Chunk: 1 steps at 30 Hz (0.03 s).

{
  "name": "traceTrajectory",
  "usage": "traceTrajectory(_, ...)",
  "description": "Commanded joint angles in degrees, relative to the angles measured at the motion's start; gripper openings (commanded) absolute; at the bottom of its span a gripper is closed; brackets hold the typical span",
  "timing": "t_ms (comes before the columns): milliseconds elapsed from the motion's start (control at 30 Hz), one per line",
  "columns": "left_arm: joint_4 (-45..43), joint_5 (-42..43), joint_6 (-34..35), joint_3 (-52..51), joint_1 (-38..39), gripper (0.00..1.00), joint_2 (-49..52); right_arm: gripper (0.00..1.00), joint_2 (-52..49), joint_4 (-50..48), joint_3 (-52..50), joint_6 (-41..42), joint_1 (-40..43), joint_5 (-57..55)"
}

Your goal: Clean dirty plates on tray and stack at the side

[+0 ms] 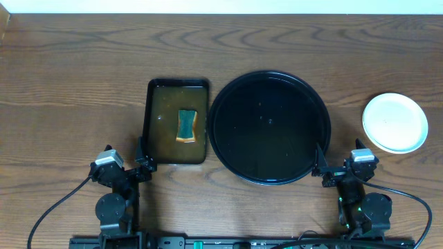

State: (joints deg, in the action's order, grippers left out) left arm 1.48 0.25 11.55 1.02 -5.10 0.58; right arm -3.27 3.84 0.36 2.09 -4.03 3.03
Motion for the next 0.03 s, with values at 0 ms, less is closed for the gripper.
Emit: traceTrajectory(0, 2.73, -0.74, -1.20, -0.79, -0.24, 0.86, -0.28, 0.99, 0.26, 0.24, -0.04, -0.44, 0.63, 0.37)
